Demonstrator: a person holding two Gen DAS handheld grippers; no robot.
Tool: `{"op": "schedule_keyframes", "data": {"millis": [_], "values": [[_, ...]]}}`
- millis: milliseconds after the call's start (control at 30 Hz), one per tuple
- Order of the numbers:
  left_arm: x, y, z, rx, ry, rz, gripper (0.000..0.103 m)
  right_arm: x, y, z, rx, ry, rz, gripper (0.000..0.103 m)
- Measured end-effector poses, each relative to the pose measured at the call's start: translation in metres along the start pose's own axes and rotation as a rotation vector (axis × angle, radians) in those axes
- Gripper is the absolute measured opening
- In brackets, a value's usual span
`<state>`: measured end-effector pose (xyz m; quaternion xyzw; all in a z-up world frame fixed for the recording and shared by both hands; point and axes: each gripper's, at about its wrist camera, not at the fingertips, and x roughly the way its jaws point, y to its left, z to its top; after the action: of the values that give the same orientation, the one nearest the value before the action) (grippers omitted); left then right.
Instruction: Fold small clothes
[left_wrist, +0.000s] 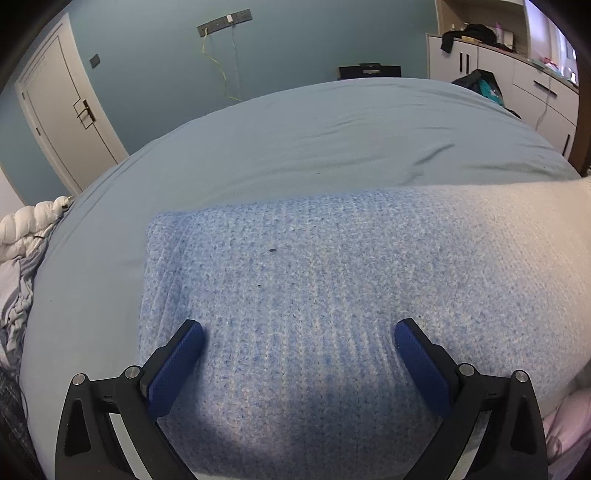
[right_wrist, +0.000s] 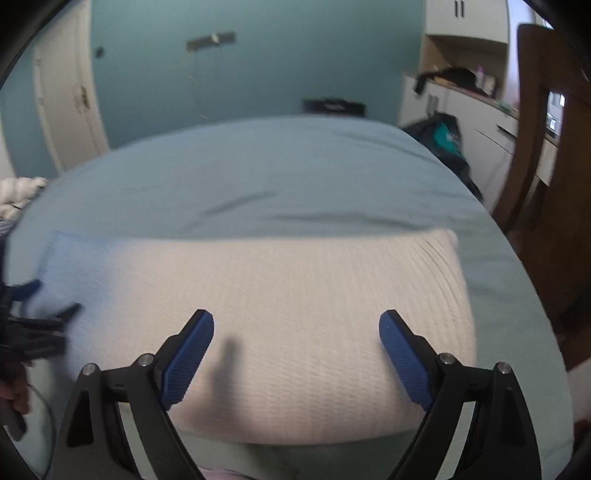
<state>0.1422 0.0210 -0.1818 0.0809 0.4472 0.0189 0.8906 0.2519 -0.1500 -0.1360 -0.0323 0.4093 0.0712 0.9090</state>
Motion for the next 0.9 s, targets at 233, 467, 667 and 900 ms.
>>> {"op": "schedule_keyframes", "data": {"millis": [233, 467, 667, 900], "values": [[0.002, -0.016, 0.0, 0.002, 0.008, 0.013, 0.103, 0.032, 0.031, -0.024, -0.129, 0.136, -0.079, 0.091], [-0.031, 0.006, 0.021, -0.079, 0.114, -0.062, 0.103, -0.011, -0.007, -0.011, 0.061, 0.131, 0.041, 0.093], [-0.052, 0.017, 0.008, -0.113, 0.066, -0.072, 0.103, -0.037, -0.091, -0.047, 0.627, 0.169, 0.253, 0.093], [-0.032, 0.036, -0.023, -0.169, 0.092, -0.089, 0.103, 0.007, -0.137, -0.141, 1.207, 0.308, 0.568, 0.093]]}}
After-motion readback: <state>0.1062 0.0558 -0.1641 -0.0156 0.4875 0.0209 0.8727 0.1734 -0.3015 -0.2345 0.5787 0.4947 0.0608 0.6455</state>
